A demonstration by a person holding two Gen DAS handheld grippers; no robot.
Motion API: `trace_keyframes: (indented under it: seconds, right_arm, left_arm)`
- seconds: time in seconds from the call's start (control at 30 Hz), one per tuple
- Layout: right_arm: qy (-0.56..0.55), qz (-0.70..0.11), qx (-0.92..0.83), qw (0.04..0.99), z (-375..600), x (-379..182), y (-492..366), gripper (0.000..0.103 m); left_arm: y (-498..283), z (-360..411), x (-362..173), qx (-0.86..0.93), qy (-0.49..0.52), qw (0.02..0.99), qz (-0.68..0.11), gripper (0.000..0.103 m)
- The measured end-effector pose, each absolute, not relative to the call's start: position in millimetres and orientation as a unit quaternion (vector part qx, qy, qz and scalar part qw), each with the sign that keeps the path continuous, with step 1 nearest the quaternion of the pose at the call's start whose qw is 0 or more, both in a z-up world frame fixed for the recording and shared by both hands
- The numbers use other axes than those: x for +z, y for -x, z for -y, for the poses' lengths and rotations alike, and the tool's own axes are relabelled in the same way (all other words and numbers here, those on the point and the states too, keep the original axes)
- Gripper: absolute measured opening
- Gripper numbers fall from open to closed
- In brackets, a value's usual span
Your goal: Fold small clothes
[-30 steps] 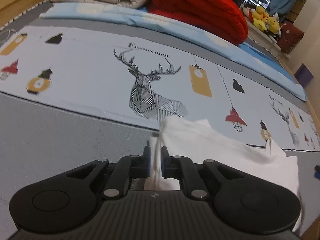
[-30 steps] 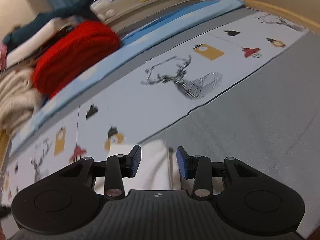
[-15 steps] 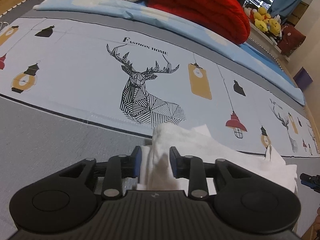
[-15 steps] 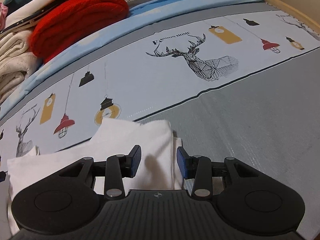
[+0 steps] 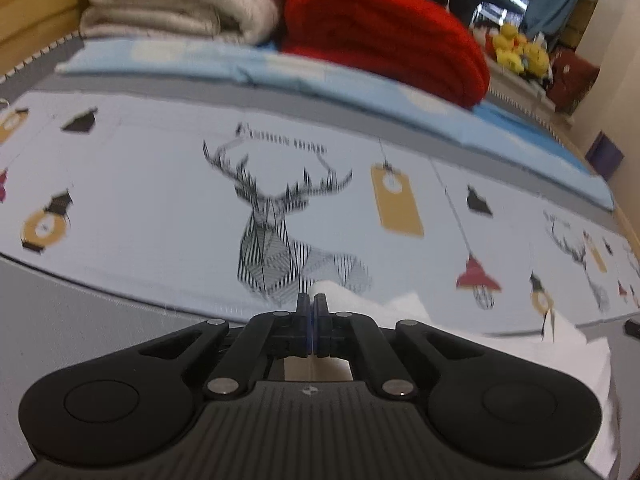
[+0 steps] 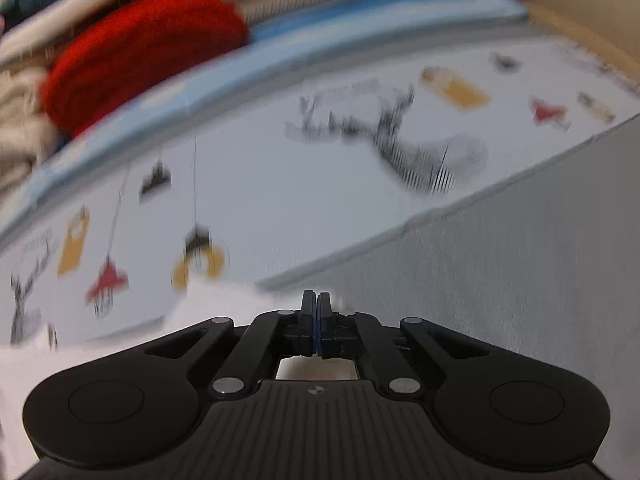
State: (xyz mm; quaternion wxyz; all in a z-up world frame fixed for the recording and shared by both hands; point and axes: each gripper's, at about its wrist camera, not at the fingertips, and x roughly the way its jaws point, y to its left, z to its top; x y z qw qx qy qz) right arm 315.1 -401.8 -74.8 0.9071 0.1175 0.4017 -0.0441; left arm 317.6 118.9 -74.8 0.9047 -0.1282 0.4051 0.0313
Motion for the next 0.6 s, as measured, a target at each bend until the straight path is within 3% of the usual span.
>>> trace_keyframes:
  seconds: [0.17, 0.27, 0.3, 0.33, 0.4, 0.43, 0.57, 0.6]
  right_arm:
    - [-0.137, -0.310, -0.058, 0.939, 405.8, -49.0, -302.2, 0.000]
    - [-0.163, -0.374, -0.054, 0.911, 411.7, -66.7, -309.4, 0.003]
    - [-0.179, -0.399, -0.044, 0.898, 414.0, -74.8, -311.9, 0.005]
    - [-0.180, -0.412, -0.039, 0.892, 413.9, -79.1, -312.1, 0.009]
    - [-0.160, -0.432, -0.035, 0.887, 409.2, -86.3, -313.8, 0.031]
    - [-0.148, -0.442, -0.036, 0.884, 406.5, -89.9, -314.3, 0.034]
    - [-0.127, -0.458, -0.031, 0.880, 397.1, -98.4, -316.4, 0.034]
    - [-0.119, -0.456, -0.031, 0.882, 393.5, -97.4, -317.3, 0.023]
  left_arm:
    - [-318.3, -113.6, -72.9, 0.043, 0.108, 0.906, -0.406, 0.001]
    - [-320.3, -124.8, -84.3, 0.033, 0.161, 0.882, -0.442, 0.018]
    - [-320.2, -125.7, -87.2, 0.034, 0.168, 0.877, -0.450, 0.029]
    - [-320.1, -124.9, -89.4, 0.036, 0.167, 0.873, -0.456, 0.038]
    - [-320.1, -121.7, -93.4, 0.034, 0.164, 0.869, -0.465, 0.046]
    - [-320.1, -120.1, -94.9, 0.034, 0.162, 0.868, -0.467, 0.047]
    - [-320.2, -113.5, -97.9, 0.044, 0.143, 0.871, -0.467, 0.046]
    - [-320.6, -112.6, -98.6, 0.047, 0.140, 0.873, -0.465, 0.045]
